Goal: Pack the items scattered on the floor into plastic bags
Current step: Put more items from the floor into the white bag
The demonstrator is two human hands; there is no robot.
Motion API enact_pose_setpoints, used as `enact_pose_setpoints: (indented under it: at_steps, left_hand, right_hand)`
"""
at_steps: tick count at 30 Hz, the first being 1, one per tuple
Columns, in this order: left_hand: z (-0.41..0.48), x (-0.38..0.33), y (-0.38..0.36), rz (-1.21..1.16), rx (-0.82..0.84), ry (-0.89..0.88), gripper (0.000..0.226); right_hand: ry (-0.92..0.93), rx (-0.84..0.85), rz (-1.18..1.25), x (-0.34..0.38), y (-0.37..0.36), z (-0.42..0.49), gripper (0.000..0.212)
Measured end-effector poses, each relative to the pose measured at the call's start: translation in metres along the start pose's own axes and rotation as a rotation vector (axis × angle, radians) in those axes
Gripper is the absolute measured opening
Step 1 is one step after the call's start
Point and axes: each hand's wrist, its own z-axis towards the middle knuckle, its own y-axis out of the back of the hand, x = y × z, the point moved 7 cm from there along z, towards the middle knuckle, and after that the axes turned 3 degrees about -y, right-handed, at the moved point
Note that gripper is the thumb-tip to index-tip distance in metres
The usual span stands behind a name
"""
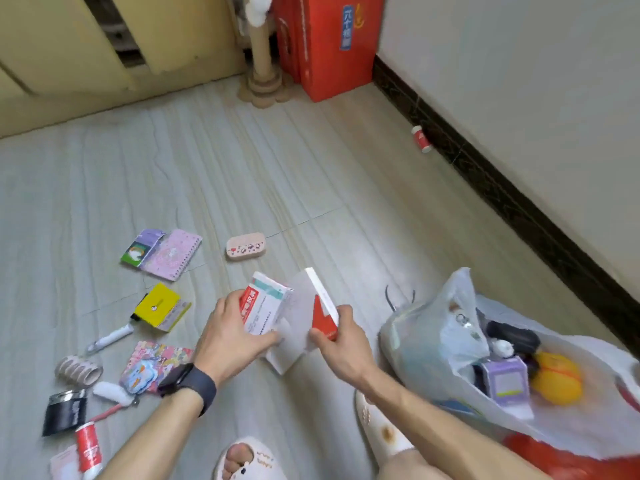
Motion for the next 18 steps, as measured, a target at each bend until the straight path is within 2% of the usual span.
enact_pose_setpoints:
  at_steps: [4,6,9,14,18]
  left_hand:
    - [-0.006,-0.092,0.003,-0.162,0.171,-0.083,0.085]
    - [-0.010,-0.142,-0.008,-0.139,0.289,-0.163,0.078]
    - [-0.025,-0.218,-0.038,-0.006,0.475,-0.300,0.064]
    - [-0.067,-0.292,-0.134,0.197,0.779,-0.391,0.056]
    - [-0.094,-0.287,-0.219,0.541,0.908,-0.474,0.078]
  right_hand:
    - [0.125,-0.274,0.226,-0.005,0.120,-0.075,0.036]
    - [0.139,-0.448,0.324,-0.025,0.184,-0.114,0.033]
    - [0.054,-0.611,0.238,-0.069,0.256,-0.160,0.034]
    - [-0.134,-0.533,0.047,-0.140,0.295,-0.189,0.033]
    - [-0.170,-0.508,-0.117,-0.166,0.292,-0.197,0.043]
